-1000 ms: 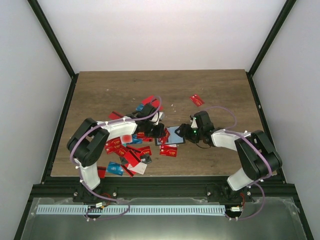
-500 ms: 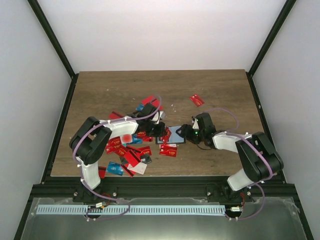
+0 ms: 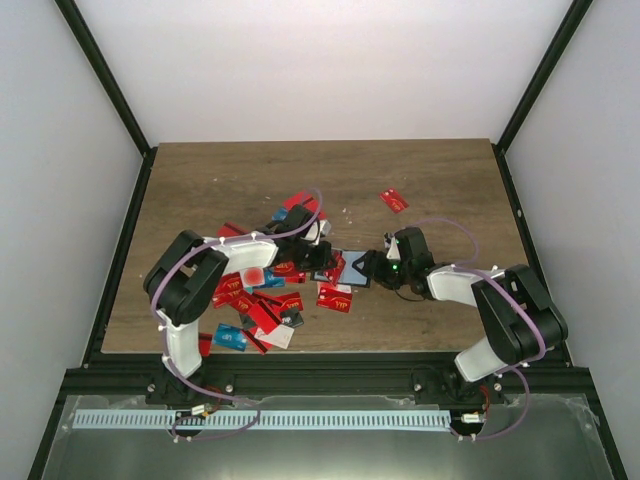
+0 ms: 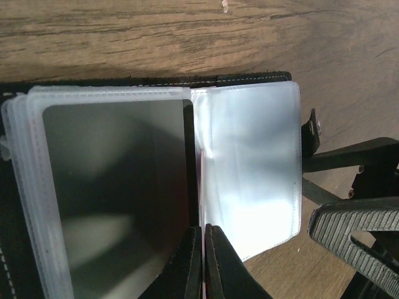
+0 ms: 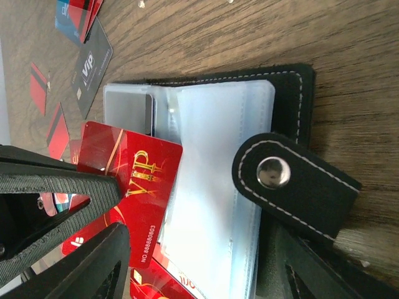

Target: Put the credit cards into the card holder

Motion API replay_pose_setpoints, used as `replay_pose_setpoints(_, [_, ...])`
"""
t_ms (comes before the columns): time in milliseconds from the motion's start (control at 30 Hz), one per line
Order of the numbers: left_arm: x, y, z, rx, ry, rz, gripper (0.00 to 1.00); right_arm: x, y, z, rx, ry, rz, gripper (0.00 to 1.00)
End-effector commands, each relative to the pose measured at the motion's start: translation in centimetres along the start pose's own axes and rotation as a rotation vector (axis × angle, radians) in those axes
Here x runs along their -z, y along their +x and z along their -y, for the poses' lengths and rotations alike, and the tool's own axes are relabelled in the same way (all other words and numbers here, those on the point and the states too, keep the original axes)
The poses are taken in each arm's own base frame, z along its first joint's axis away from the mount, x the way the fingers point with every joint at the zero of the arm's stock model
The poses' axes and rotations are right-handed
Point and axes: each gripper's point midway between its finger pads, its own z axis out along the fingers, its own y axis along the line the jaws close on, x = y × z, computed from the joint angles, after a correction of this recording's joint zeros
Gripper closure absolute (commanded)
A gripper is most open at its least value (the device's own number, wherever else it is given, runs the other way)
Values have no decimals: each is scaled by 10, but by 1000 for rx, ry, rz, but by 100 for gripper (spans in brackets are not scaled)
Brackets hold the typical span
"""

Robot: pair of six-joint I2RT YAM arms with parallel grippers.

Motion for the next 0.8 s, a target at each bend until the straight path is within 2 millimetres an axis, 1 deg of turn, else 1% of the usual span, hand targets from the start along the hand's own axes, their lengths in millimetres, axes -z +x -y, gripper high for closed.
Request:
replay_pose_setpoints(0, [-11,-3,4,10,55,-2,96,-1,23,12,-29,20,-82,35])
replay_pose_setpoints(200, [-11,-6,12,6,106,5,96,-1,22,11,-23,20,-86,35])
replay_pose_setpoints(367, [-10,-5,18,-10,149,2,96,-3,21,11,-20,22,-89,35])
replay_pose_setpoints(533, [-10,-6,11,-10,143,6,96,-3,20,10,-16,21,-90,35])
replay_pose_setpoints(633, [-10,-11,9,-18,158,17,96,-3,20,10,-13,22,-92,35])
replay_pose_setpoints(767, [-12,-18,0,-29,165,27,96,-4,20,9,-10,21,-96,35])
